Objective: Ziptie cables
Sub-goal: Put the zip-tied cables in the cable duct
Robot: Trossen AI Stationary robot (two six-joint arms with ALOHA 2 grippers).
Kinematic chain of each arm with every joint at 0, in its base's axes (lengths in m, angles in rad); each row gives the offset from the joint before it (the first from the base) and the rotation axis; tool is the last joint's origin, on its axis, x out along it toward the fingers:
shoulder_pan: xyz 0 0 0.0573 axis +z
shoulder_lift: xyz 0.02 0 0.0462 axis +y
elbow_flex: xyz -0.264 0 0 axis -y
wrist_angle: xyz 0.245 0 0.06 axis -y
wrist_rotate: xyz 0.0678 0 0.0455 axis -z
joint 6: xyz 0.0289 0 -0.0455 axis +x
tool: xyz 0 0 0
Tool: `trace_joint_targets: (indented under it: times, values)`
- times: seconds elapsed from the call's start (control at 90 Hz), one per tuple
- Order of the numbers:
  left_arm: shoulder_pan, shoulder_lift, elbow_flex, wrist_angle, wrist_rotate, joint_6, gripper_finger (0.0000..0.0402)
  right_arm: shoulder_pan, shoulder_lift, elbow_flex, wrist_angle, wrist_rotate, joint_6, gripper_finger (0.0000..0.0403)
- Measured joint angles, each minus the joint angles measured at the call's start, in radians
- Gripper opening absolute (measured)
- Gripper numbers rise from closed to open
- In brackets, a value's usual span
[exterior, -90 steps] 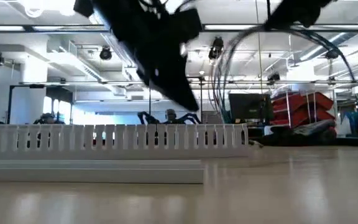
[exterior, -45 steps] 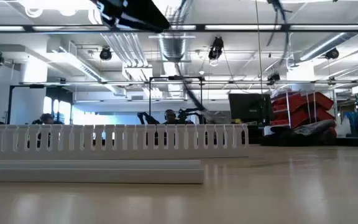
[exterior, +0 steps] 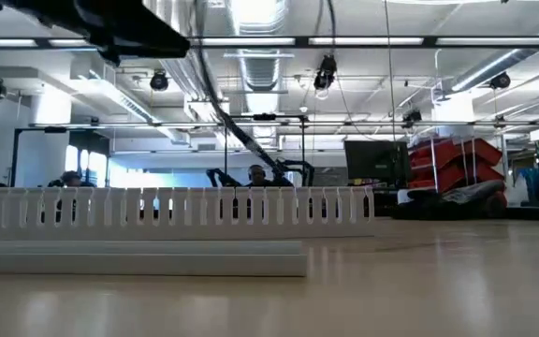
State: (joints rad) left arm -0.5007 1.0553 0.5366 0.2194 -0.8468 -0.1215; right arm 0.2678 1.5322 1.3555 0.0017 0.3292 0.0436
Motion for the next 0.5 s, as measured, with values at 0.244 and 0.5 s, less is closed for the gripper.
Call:
trace_joint_targets:
  times: [0.244,0.5]
  values:
    - [-0.089,-0.136,-0.010,-0.312,0.132,-0.293,0.0093,-0.005,0.159,0.228,-0.144,0.003,-0.063,0.0004]
    - [-0.113,-0.142,-0.063,-0.321,0.103,-0.374,0.0084,-0.011,0.187,0.354,-0.191,0.003,-0.112,0.0004]
